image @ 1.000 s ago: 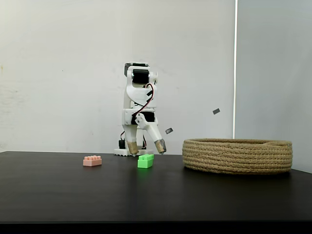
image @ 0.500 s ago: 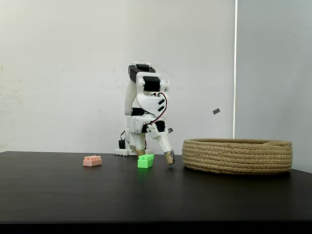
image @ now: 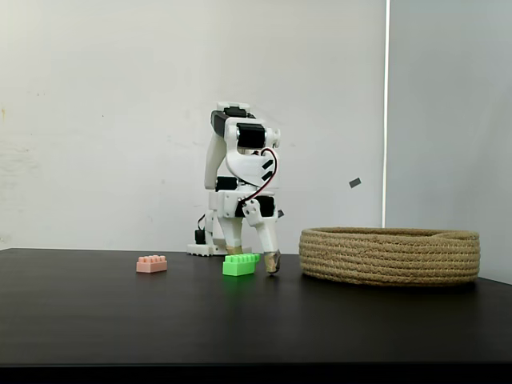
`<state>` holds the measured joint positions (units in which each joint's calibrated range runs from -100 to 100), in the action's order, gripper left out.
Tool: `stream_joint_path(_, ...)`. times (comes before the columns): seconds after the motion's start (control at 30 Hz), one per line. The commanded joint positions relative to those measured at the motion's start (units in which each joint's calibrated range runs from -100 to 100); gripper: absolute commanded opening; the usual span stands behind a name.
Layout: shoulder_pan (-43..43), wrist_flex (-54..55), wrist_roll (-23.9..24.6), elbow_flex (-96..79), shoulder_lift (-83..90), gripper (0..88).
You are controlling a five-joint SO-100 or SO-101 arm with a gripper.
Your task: Place the lego blocks in the tray
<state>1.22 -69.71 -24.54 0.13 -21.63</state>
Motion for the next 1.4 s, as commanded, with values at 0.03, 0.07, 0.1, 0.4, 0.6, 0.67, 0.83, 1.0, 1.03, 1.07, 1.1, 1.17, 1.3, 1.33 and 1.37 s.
stream_joint_path(0.03, 0.67, -0.30, 0.73, -0.45, 1.08, 0.2)
stream_joint_path(0.07, 0.92, -0.13, 1.03, -0.36, 1.25, 0.2)
stream_joint_path(0.1, 1.00, 0.12, 1.47, -0.18, 1.42, 0.1)
stream_joint_path(0.4, -0.31, -15.54, 8.89, 9.22, 10.88, 0.1)
stream_joint_path(0.6, -7.16, -20.71, 19.83, 11.86, 21.63, 0.2)
stream_joint_path(0.67, -11.03, -18.79, 24.03, 12.41, 23.52, 0.2)
stream_joint_path(0.83, -22.33, -12.71, 31.89, 11.50, 26.70, 0.2)
stream_joint_path(1.0, -29.33, 3.03, 38.39, 2.47, 30.14, 2.5)
stream_joint_path(1.03, -30.08, 5.86, 39.17, 0.73, 30.31, 5.4)
stream_joint_path(1.07, -30.74, 7.61, 39.56, -0.36, 30.31, 9.0)
stream_joint_path(1.1, -31.15, 8.36, 39.51, -0.82, 29.88, 13.2)
stream_joint_path(1.17, -31.48, 8.70, 39.37, -0.73, 28.42, 18.3)
stream_joint_path(1.3, -30.90, 8.86, 39.41, 0.10, 25.76, 24.2)
stream_joint_path(1.33, -30.65, 9.03, 39.51, 0.28, 25.50, 24.7)
stream_joint_path(1.37, -30.57, 9.36, 40.00, 0.28, 25.41, 26.9)
